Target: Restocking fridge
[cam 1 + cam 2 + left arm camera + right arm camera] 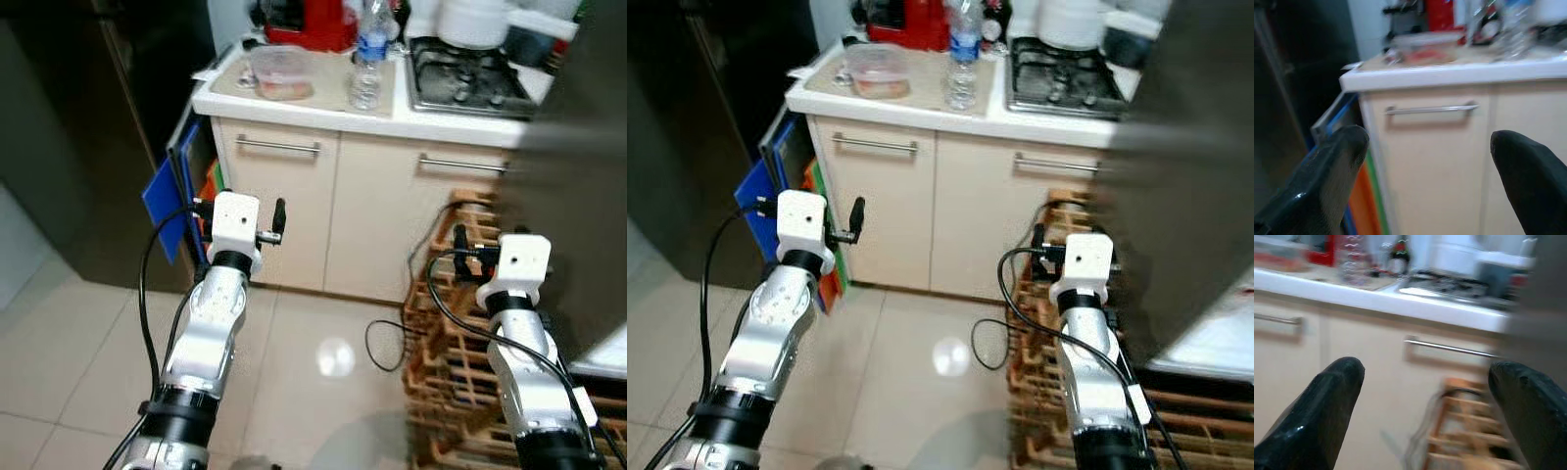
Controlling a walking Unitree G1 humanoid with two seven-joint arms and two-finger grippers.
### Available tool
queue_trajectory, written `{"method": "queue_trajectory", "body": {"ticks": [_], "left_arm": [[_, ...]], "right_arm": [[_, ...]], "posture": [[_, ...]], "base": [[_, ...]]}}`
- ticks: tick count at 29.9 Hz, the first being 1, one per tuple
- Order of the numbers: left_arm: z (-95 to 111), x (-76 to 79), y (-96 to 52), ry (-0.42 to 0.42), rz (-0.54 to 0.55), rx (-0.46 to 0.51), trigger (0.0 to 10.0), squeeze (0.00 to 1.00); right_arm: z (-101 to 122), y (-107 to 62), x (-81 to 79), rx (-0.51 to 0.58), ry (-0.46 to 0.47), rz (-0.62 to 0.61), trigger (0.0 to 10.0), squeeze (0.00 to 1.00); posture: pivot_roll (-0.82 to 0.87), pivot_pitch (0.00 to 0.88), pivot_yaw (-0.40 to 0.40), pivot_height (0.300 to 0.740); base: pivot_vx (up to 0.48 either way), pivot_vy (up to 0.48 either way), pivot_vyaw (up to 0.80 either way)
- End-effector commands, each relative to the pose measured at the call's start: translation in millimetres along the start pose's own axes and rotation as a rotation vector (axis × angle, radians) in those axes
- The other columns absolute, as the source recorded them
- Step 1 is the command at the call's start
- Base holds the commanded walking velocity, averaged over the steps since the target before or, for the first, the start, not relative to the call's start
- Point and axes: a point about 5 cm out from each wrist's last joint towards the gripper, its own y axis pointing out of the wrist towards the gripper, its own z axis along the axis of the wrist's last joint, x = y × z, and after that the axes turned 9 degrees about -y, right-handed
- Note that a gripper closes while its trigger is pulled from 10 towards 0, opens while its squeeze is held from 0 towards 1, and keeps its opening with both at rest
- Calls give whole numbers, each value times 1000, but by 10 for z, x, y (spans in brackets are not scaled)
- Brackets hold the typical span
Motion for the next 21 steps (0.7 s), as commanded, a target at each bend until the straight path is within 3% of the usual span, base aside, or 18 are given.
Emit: {"method": "queue_trajectory", "body": {"ticks": [1, 21], "left_arm": [[5, -3, 15, -9, 6, 0, 10000, 0], [3, 75, 37, -16, -24, 8, 10000, 0]], "right_arm": [[15, 15, 29, 10, -12, 0, 10000, 0], [35, 76, -20, 22, -7, 27, 10000, 0]], "posture": [[65, 24, -10, 732], [73, 0, -16, 732]], "base": [[480, 0, 0], [471, 0, 0]]}}
